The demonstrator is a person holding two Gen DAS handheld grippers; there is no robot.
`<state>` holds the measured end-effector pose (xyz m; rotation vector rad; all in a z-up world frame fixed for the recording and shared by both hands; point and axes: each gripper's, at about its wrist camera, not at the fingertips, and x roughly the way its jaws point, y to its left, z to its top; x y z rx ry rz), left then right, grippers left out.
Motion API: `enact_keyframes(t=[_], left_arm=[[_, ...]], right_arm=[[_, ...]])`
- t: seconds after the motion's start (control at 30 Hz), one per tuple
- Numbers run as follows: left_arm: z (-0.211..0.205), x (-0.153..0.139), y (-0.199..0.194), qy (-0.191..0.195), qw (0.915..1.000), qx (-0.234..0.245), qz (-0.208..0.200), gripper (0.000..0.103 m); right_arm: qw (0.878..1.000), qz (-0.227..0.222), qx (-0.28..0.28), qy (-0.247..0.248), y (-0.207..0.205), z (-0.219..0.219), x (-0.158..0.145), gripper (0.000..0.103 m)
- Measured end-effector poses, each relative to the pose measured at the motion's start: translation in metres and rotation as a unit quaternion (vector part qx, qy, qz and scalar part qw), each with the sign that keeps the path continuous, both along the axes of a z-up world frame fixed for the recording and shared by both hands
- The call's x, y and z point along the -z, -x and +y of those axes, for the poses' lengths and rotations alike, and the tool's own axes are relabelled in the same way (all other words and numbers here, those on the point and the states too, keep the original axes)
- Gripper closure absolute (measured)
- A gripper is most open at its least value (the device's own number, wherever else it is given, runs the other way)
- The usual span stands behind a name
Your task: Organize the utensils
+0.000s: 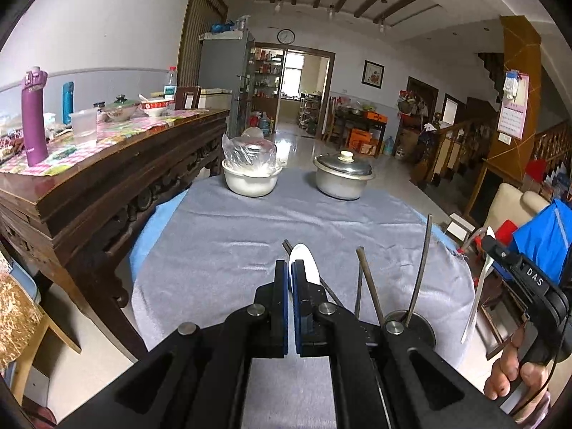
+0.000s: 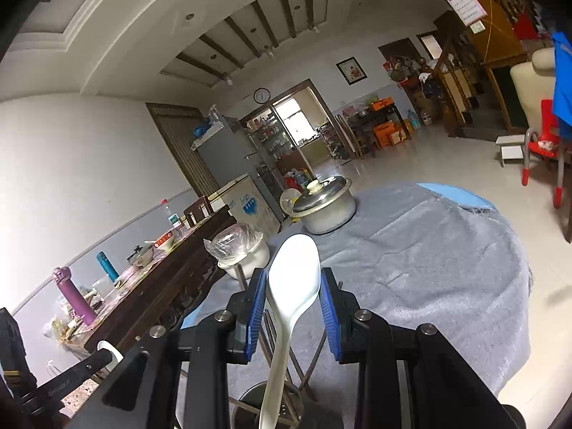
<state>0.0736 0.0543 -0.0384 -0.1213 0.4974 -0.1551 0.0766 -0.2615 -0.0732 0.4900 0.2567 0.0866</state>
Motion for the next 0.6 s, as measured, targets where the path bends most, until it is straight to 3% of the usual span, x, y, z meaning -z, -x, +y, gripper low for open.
enact_keyframes(t=[0.2,0.6], left_arm=[[0.003,-0.003,0.016,-0.007,1.0,-0.001,-0.005,0.101],[0.003,-0.025,0.015,0.054,0.997,0.054,-0.014,0.101]], right_arm=[[1.0,-0.005,0.001,-0.001,0.01,0.005,-0.008,0.071],[1.0,-0.008,-0.004,0.004,0.01,0.015,-0.012,0.071]])
